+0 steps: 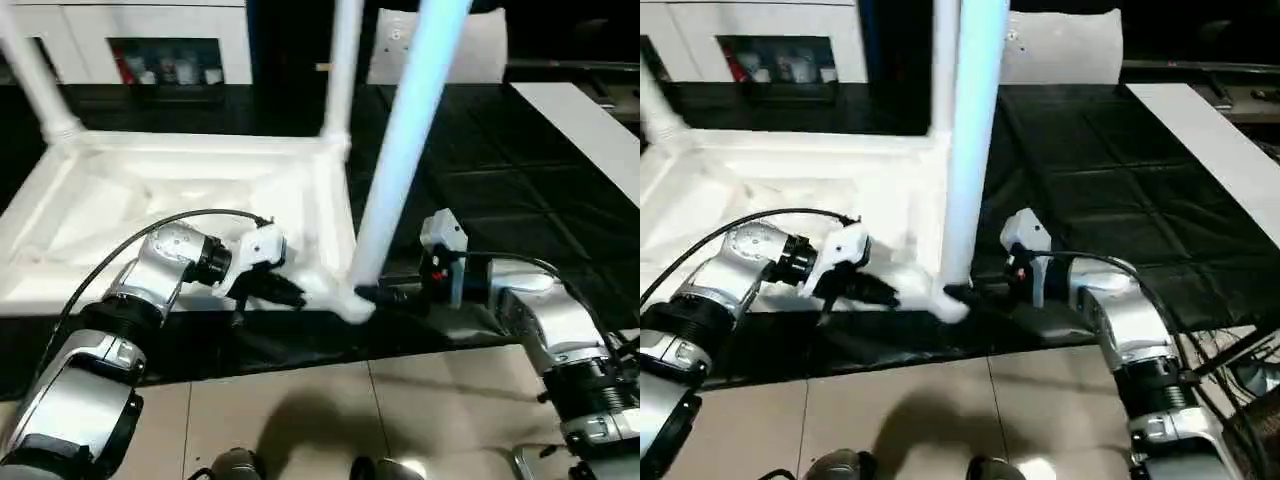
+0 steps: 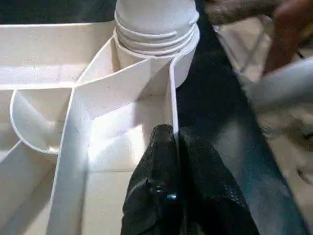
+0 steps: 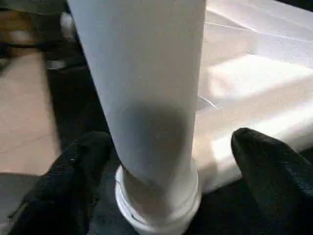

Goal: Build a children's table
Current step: Rotate leg to tighten

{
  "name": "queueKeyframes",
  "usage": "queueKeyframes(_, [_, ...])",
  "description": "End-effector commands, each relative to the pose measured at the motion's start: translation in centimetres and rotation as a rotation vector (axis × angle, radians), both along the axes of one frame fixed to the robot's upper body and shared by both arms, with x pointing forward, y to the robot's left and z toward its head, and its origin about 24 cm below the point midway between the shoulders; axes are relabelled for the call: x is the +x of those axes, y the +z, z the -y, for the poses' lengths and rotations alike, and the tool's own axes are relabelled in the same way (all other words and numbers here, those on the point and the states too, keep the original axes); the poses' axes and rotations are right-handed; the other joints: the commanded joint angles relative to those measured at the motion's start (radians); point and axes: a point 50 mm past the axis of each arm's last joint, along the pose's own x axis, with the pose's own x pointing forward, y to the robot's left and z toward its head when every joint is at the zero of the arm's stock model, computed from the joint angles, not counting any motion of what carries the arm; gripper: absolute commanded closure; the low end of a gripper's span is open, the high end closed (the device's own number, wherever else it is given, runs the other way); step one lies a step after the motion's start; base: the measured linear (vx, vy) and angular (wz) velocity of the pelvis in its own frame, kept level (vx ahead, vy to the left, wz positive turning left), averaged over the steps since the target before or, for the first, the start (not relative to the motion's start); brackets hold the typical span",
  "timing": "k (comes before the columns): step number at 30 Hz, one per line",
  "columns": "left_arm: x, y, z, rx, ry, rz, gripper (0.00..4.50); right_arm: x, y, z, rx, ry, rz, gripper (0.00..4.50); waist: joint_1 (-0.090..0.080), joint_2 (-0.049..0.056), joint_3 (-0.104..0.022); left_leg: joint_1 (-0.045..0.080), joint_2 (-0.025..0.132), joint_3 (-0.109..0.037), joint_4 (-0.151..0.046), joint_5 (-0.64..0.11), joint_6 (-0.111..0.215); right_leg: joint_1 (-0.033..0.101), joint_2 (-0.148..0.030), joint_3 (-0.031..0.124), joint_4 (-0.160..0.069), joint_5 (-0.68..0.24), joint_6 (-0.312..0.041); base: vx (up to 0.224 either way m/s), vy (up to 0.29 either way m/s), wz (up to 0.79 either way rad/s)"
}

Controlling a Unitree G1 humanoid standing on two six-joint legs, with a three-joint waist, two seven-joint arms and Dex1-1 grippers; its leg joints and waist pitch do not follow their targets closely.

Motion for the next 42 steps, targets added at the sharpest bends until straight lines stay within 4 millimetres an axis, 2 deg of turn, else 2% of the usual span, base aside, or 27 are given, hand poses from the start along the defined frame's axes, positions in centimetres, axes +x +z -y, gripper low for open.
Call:
queueKeyframes(1, [-0.2, 0.6, 1.0, 0.03, -0.129, 0.003, 4.5, -0.4, 0.1, 0.0, 0.0, 0.065, -0.024, 0.54, -0.004, 0.001, -0.084, 0.037, 0.047, -0.014, -0.07, -0.294, 0.023, 0.04, -0.071, 0.045, -0.068, -0.391, -0.198, 0.0, 0.0, 0.0])
queueKeyframes(2, [-0.2, 0.6, 1.0, 0.03, -0.129, 0.003, 4.5, -0.4, 0.1, 0.0, 0.0, 0.065, -0.024, 0.54, -0.004, 0.001, -0.084, 0.038, 0.046, -0.014, -0.069, -0.296, 0.022, 0.04, -0.071, 0.045, -0.068, -0.393, -0.2, 0.0, 0.0, 0.0])
queueKeyframes(3, [-0.3, 0.6, 1.2, 0.04, -0.168, -0.009, 4.5, -0.6, 0.1, -0.1, -0.007, 0.115, -0.043, 0.82, -0.003, 0.0, -0.085, 0.035, 0.047, -0.016, -0.071, -0.292, 0.018, 0.043, -0.072, 0.044, -0.066, -0.387, -0.201, 0.0, 0.0, 0.0])
queueKeyframes(5, [-0.4, 0.6, 1.3, 0.045, -0.183, -0.014, 4.5, -0.8, 0.1, -0.2, -0.012, 0.138, -0.049, 0.9, -0.003, -0.003, -0.084, 0.034, 0.048, -0.016, -0.071, -0.293, 0.019, 0.043, -0.072, 0.044, -0.065, -0.379, -0.203, 0.0, 0.0, 0.0])
queueKeyframes(7, [-0.5, 0.5, 1.4, 0.058, -0.205, -0.012, 4.5, -0.9, 0.0, -0.3, -0.02, 0.168, -0.059, 1.16, -0.001, -0.001, -0.084, 0.035, 0.048, -0.017, -0.071, -0.295, 0.02, 0.042, -0.074, 0.044, -0.064, -0.386, -0.202, 0.0, 0.0, 0.0])
queueKeyframes(10, [-0.6, 0.5, 1.5, 0.063, -0.216, -0.009, 4.5, -1.0, 0.0, -0.5, -0.024, 0.19, -0.067, 1.36, 0.0, -0.006, -0.083, 0.032, 0.047, -0.017, -0.071, -0.288, 0.021, 0.044, -0.075, 0.044, -0.065, -0.4, -0.195, 0.0, 0.0, 0.0])
queueKeyframes(19, [-0.5, 0.7, 1.8, 0.073, -0.24, -0.002, 4.5, -1.1, 0.1, -0.9, -0.023, 0.24, -0.086, 2.26, 0.003, -0.005, -0.083, 0.032, 0.047, -0.017, -0.071, -0.275, 0.021, 0.043, -0.075, 0.043, -0.065, -0.404, -0.188, 0.0, 0.0, 0.0])
queueKeyframes(21, [-0.4, 0.8, 1.8, 0.074, -0.239, -0.003, 4.5, -1.1, 0.0, -1.0, -0.021, 0.243, -0.089, 2.37, 0.004, -0.006, -0.084, 0.032, 0.047, -0.017, -0.07, -0.268, 0.022, 0.043, -0.074, 0.044, -0.063, -0.392, -0.192, 0.0, 0.0, 0.0])
queueKeyframes(22, [-0.4, 0.8, 1.7, 0.072, -0.235, -0.004, 4.5, -1.1, 0.0, -1.1, -0.016, 0.243, -0.093, 2.4, 0.005, -0.002, -0.083, 0.032, 0.047, -0.017, -0.07, -0.268, 0.021, 0.043, -0.075, 0.044, -0.063, -0.39, -0.192, 0.0, 0.0, 0.0])
queueKeyframes(25, [-0.3, 1.0, 1.5, 0.049, -0.206, -0.01, 4.5, -1.1, 0.1, -1.3, 0.019, 0.22, -0.106, 2.44, 0.003, -0.003, -0.082, 0.031, 0.046, -0.017, -0.071, -0.276, 0.021, 0.044, -0.074, 0.043, -0.065, -0.397, -0.192, 0.0, 0.0, 0.0])
queueKeyframes(27, [0.2, 1.2, 1.4, 0.003, -0.113, 0.004, 4.5, -0.8, 0.0, -1.5, 0.063, 0.141, -0.12, 2.44, 0.001, 0.002, -0.08, 0.032, 0.046, -0.018, -0.073, -0.295, 0.011, 0.042, -0.073, 0.043, -0.068, -0.42, -0.187, 0.0, 0.0, 0.0])
queueKeyframes(29, [0.7, 1.3, 1.3, -0.022, -0.026, 0.022, 4.5, -0.6, -0.2, -1.8, 0.08, 0.055, -0.129, 2.44, -0.002, -0.001, -0.078, 0.033, 0.045, -0.021, -0.075, -0.31, -0.002, 0.042, -0.074, 0.041, -0.07, -0.452, -0.178, 0.0, 0.0, 0.0])
queueKeyframes(32, [1.5, 1.1, 1.4, -0.042, 0.162, 0.056, 4.5, 0.0, -1.4, -2.8, 0.066, -0.132, -0.098, 2.45, -0.017, 0.001, -0.076, 0.036, 0.044, -0.027, -0.076, -0.345, -0.027, 0.034, -0.078, 0.041, -0.075, -0.509, -0.157, 0.0, 0.0, 0.0])
queueKeyframes(33, [1.6, 1.1, 1.7, -0.06, 0.202, 0.057, 4.5, 0.1, -1.6, -3.1, 0.063, -0.181, -0.094, 2.45, -0.022, -0.001, -0.078, 0.032, 0.04, -0.03, -0.076, -0.344, -0.03, 0.039, -0.079, 0.038, -0.078, -0.525, -0.148, 0.0, 0.0, 0.0])
queueKeyframes(34, [1.6, 1.1, 1.9, -0.079, 0.231, 0.055, 4.5, 0.2, -1.8, -3.4, 0.062, -0.22, -0.099, 2.47, -0.023, 0.002, -0.076, 0.031, 0.04, -0.032, -0.078, -0.342, -0.031, 0.039, -0.078, 0.037, -0.079, -0.528, -0.143, 0.0, 0.0, 0.0])
queueKeyframes(36, [1.9, 1.0, 2.8, -0.11, 0.31, 0.064, 4.5, 0.6, -2.3, -4.4, 0.064, -0.309, -0.118, 2.47, -0.041, -0.002, -0.076, 0.032, 0.04, -0.029, -0.078, -0.345, -0.029, 0.036, -0.073, 0.039, -0.078, -0.49, -0.155, 0.0, 0.0, 0.0])
queueKeyframes(38, [2.1, 0.9, 4.0, -0.141, 0.386, 0.067, 4.5, 1.1, -2.5, -5.8, 0.068, -0.398, -0.136, 2.49, -0.048, -0.001, -0.076, 0.031, 0.039, -0.029, -0.077, -0.342, -0.026, 0.036, -0.073, 0.04, -0.077, -0.475, -0.163, 0.0, 0.0, 0.0])
queueKeyframes(40, [2.6, 1.0, 5.8, -0.182, 0.502, 0.08, 4.5, 2.0, -2.6, -7.7, 0.076, -0.526, -0.15, 2.49, -0.063, -0.002, -0.076, 0.028, 0.033, -0.027, -0.072, -0.326, -0.018, 0.036, -0.072, 0.039, -0.079, -0.486, -0.163, 0.0, 0.0, 0.0])
queueKeyframes(42, [3.0, 1.2, 7.4, -0.207, 0.58, 0.095, 4.5, 2.7, -2.8, -9.1, 0.082, -0.626, -0.17, 2.5, -0.069, -0.003, -0.076, 0.028, 0.032, -0.026, -0.07, -0.317, -0.015, 0.034, -0.072, 0.039, -0.081, -0.495, -0.16, 0.0, 0.0, 0.0])
